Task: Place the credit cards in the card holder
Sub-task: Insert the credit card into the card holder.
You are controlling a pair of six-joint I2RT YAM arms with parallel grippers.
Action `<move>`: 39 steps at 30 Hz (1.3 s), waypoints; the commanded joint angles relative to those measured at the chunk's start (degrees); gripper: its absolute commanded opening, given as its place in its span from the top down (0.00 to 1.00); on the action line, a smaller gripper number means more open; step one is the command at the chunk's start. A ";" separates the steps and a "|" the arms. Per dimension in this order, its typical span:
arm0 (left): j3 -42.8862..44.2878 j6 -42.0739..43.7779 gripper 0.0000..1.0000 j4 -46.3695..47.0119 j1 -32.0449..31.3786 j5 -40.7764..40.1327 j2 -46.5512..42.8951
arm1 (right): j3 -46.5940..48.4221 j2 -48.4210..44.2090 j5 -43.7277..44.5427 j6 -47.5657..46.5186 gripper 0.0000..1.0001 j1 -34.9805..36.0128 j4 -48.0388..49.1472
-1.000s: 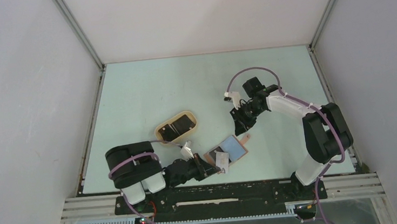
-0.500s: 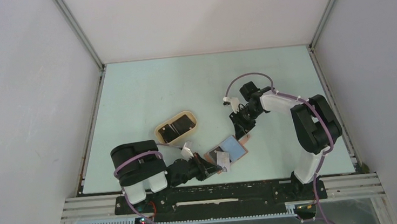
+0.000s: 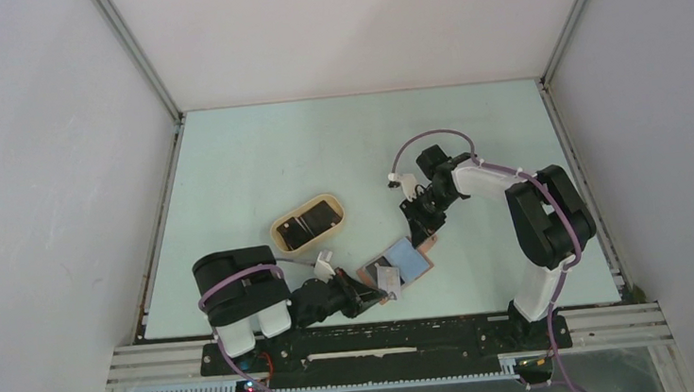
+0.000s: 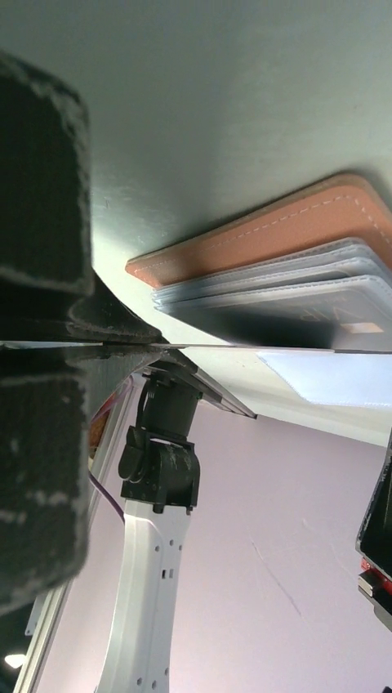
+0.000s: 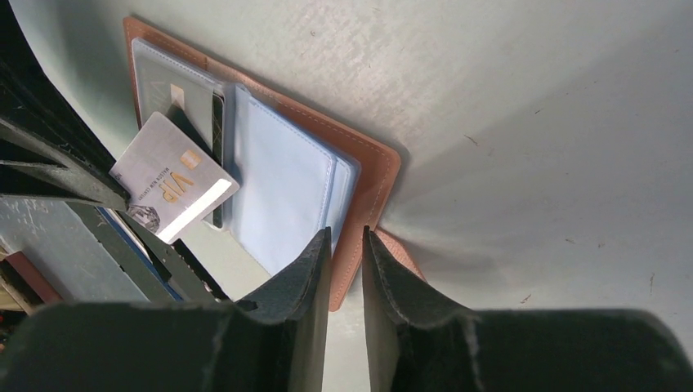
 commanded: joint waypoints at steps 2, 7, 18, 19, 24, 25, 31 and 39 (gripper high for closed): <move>-1.05 -3.56 1.00 1.28 -0.19 -1.28 0.31 | 2.01 0.27 -0.23 0.90 0.72 0.31 -0.60; -1.07 -4.64 1.00 0.71 -0.19 -1.98 0.45 | 1.98 0.60 -0.54 0.81 0.74 0.66 -0.78; 1.50 -4.14 1.00 1.91 0.41 -1.96 4.85 | 2.01 0.84 -2.34 0.43 0.76 1.19 -1.27; 1.72 -4.00 1.00 1.93 0.47 -1.95 5.29 | 1.98 0.80 -2.46 0.43 0.76 1.30 -1.36; 2.20 -2.64 1.00 2.09 0.98 -2.04 5.38 | 1.93 0.84 -3.42 0.11 0.76 1.37 -1.78; 2.16 -2.42 1.00 2.11 1.16 -2.14 5.39 | 1.94 0.92 -3.60 0.04 0.77 1.37 -1.81; 2.68 -0.56 1.00 2.46 2.32 -2.59 5.89 | 1.94 1.45 -4.67 -0.28 0.78 1.39 -2.53; 4.20 1.20 1.00 2.71 3.15 -4.38 7.29 | 1.95 1.85 -6.66 -0.43 0.79 1.35 -3.52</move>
